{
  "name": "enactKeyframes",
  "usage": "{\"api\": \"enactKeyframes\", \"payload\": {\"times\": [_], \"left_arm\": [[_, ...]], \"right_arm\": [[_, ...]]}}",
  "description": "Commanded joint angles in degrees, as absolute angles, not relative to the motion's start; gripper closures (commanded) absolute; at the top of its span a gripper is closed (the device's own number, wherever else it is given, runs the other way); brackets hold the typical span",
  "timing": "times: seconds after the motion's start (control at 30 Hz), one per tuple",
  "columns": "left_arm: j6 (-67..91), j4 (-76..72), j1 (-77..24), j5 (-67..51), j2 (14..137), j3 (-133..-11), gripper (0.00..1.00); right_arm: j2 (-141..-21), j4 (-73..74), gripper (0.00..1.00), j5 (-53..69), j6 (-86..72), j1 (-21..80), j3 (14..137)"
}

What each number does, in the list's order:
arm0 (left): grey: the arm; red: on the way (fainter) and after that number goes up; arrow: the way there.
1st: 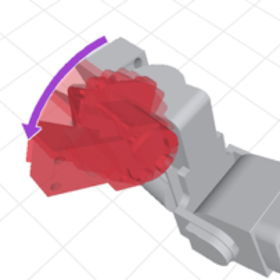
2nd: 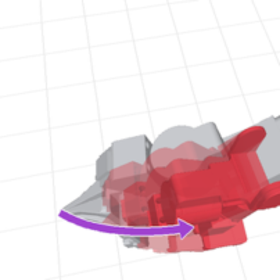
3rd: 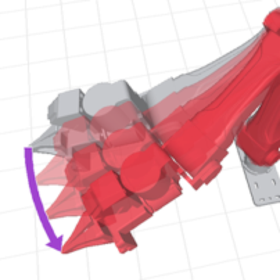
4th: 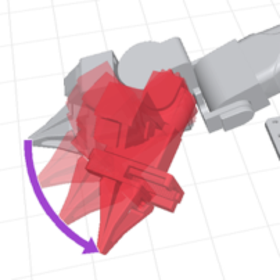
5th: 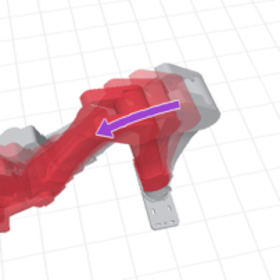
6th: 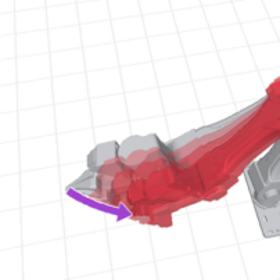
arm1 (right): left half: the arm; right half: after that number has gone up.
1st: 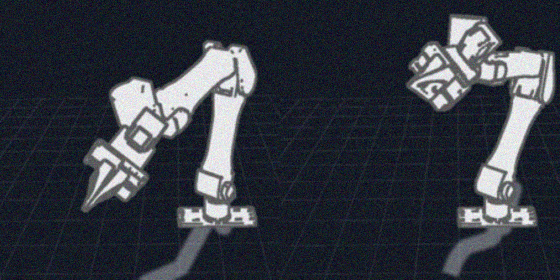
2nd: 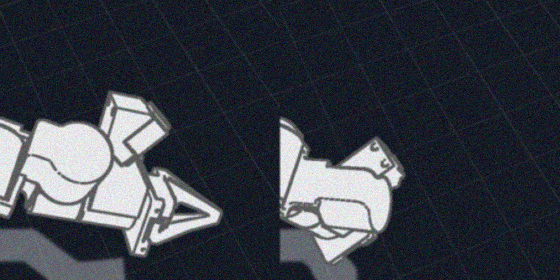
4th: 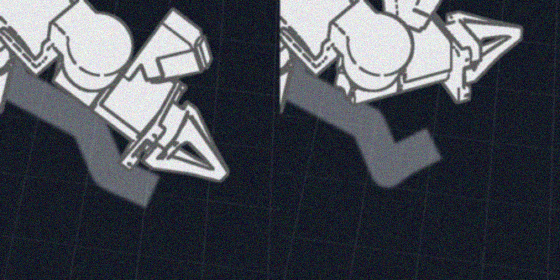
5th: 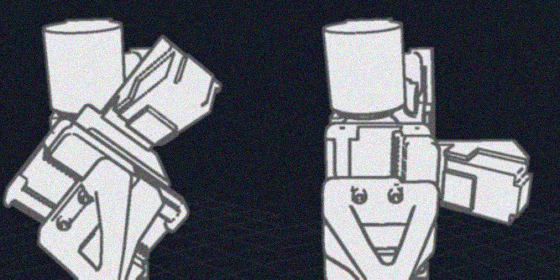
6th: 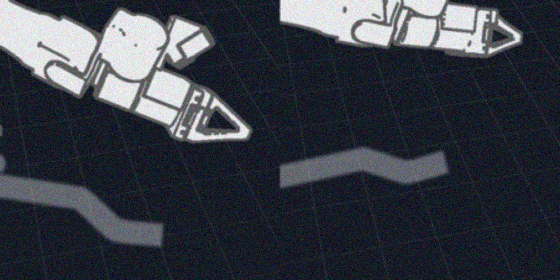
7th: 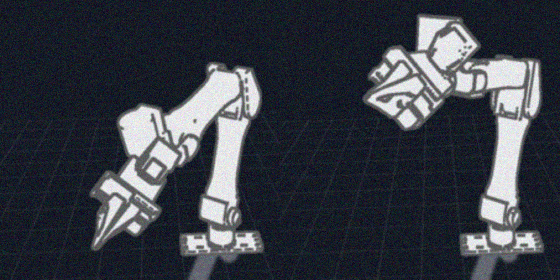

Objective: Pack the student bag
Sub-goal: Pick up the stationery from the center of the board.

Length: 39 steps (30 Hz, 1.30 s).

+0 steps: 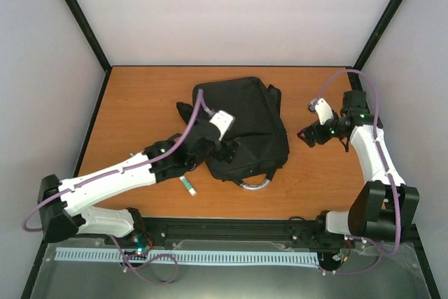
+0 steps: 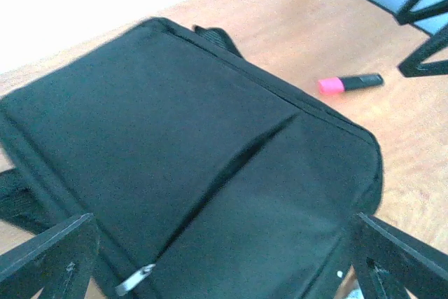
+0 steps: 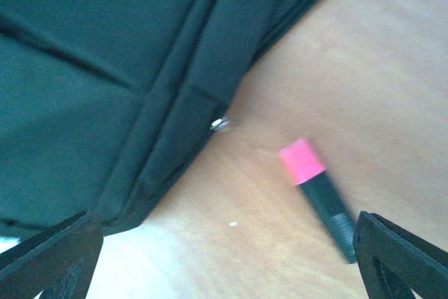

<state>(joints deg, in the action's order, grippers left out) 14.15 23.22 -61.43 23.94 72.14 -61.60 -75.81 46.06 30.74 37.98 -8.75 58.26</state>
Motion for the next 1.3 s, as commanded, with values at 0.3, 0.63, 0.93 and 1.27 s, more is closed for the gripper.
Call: {"api": "enactKeyframes", "payload": {"times": [0.3,0.63,0.93,1.27], "left_arm": [[30.83,43.45,-45.35,31.04,70.6,-73.4,0.0],[38.85,30.5,-41.22,11.14,69.15,-56.75,0.0],[41.04,23.02,-41.04,1.67,74.87,-52.18,0.0],[39.3,15.55,-41.04,-6.31,77.63,-48.61,0.0]], "right_arm": [[-92.59,51.36,0.17,20.58,49.73,-9.12,73.55],[-99.77,44.61,0.39,11.78,53.17,-9.16,69.07],[-103.48,40.93,0.39,8.7,53.06,-9.23,67.44],[-107.55,40.1,0.41,9.83,50.71,-9.23,66.72]]}}
